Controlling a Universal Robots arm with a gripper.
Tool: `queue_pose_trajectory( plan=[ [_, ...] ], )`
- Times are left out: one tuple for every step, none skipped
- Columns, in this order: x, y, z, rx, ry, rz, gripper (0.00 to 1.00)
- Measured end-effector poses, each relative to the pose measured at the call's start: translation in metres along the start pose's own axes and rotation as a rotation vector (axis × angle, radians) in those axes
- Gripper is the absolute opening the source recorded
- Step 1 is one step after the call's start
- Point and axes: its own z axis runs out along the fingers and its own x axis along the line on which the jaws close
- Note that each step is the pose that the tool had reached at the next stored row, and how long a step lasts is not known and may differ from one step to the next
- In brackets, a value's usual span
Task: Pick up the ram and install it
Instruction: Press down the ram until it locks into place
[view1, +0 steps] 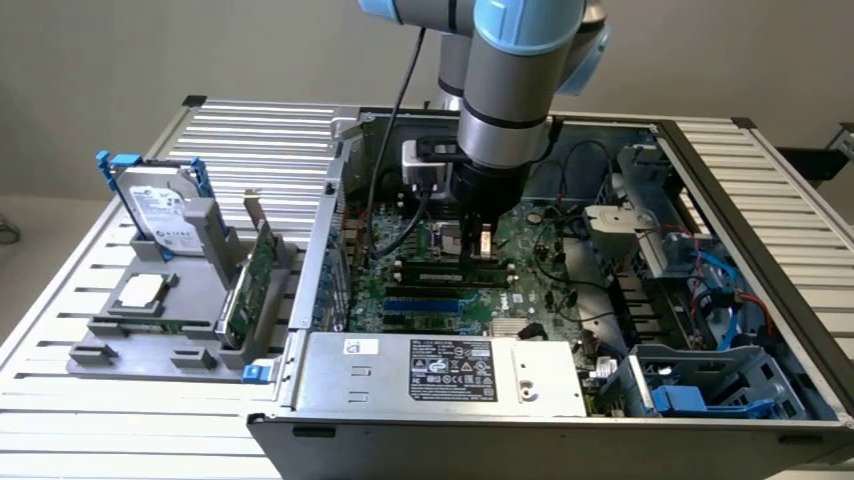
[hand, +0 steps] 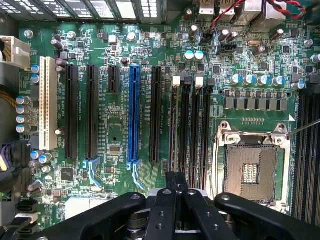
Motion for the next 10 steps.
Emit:
queue_pose_trajectory(
  plan=[
    [0.0, 0.0, 0.0007, -0.0004, 0.0005, 0.0, 0.11],
    [0.0001, 0.0, 0.0014, -0.0005, 0.0007, 0.0, 0.11],
    [0.0001, 0.0, 0.0021, -0.0005, 0.0008, 0.0, 0.11],
    [0.0, 0.0, 0.0025, -0.0003, 0.0004, 0.0, 0.11],
    [-0.0001, -0.0001, 0.0025, -0.0003, 0.0002, 0.0, 0.11],
    [-0.0001, 0.0, 0.0023, -0.0001, -0.0003, 0.0, 0.11],
    [-0.0003, 0.0001, 0.001, 0.0004, -0.0013, 0.0, 0.11],
    [-0.0005, 0.0003, -0.0008, 0.0011, -0.0028, 0.0, 0.11],
    [-0.0004, 0.0009, -0.0038, 0.0006, -0.0023, 0.0, 0.11],
    [-0.0002, 0.0015, -0.0071, 0.0, -0.0005, 0.0, 0.11]
  ],
)
